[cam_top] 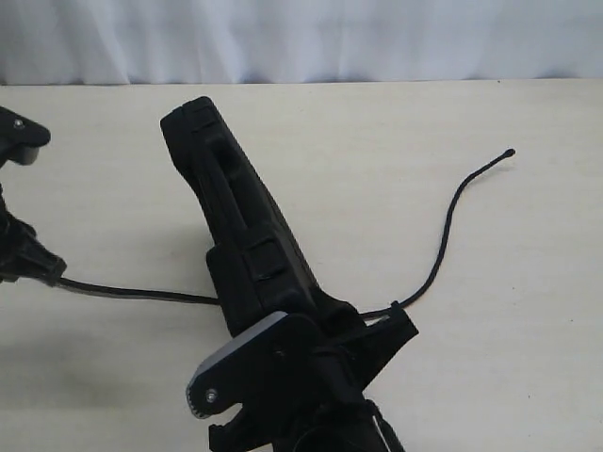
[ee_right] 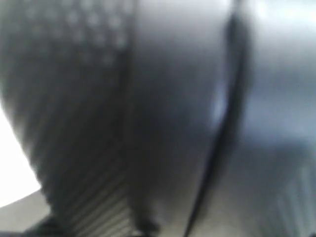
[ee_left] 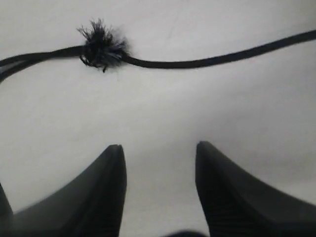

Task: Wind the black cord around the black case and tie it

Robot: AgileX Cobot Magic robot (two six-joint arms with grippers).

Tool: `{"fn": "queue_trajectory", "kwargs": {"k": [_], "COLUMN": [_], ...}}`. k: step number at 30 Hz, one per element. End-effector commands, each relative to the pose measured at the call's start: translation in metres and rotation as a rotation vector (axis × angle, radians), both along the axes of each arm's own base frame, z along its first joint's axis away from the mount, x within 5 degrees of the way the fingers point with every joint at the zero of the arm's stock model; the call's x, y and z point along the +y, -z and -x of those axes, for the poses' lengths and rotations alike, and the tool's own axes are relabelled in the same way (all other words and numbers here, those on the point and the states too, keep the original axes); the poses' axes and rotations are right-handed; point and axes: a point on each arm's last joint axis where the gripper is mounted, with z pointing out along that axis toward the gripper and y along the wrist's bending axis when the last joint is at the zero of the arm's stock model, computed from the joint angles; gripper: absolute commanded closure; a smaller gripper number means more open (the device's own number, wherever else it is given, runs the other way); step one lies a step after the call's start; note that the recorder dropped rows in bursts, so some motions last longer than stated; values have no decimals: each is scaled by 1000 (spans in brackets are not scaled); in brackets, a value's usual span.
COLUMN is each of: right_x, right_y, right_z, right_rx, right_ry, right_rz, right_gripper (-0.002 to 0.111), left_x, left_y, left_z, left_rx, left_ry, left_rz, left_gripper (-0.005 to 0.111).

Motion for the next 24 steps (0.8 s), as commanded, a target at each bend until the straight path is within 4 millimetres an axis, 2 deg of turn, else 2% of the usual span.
{"fn": "queue_trajectory", "kwargs": {"k": [1, 3, 5, 8, 10, 12, 16, 19, 21, 24], "right_x": [-4, -9, -11, -8, -6, -3, 3, 3, 3, 3], "right_y": [2, 7, 6, 7, 7, 8, 8, 8, 9, 10], "right_z": [-7, -23, -28, -28, -28, -27, -25, -25, -24, -24], "right_rx": [38, 93, 88, 103, 96, 107, 114, 114, 117, 137], "right_ry": [41, 76, 90, 46, 27, -9, -100, -100, -96, -94], "right_rz": [-11, -19, -19, -18, -15, -14, -4, -4, -6, -8], "right_gripper": [104, 104, 104, 104, 104, 104, 104, 104, 104, 104], "left_x": [6, 22, 42, 65, 68, 67, 95, 95, 96, 98], "left_y": [19, 28, 52, 77, 90, 97, 98, 115, 132, 134], "left_z": [2, -1, -9, -33, -48, -57, -51, -52, -55, -65], "left_rx": [-124, -94, -23, -123, -223, -282, -294, -261, -247, -350], "left_ry": [-103, -277, -410, -626, -758, -750, -864, -985, -996, -965], "left_rz": [-15, -27, 3, 210, 366, 404, 395, 444, 444, 470], "left_gripper": [62, 62, 62, 62, 62, 62, 62, 62, 62, 62]}}
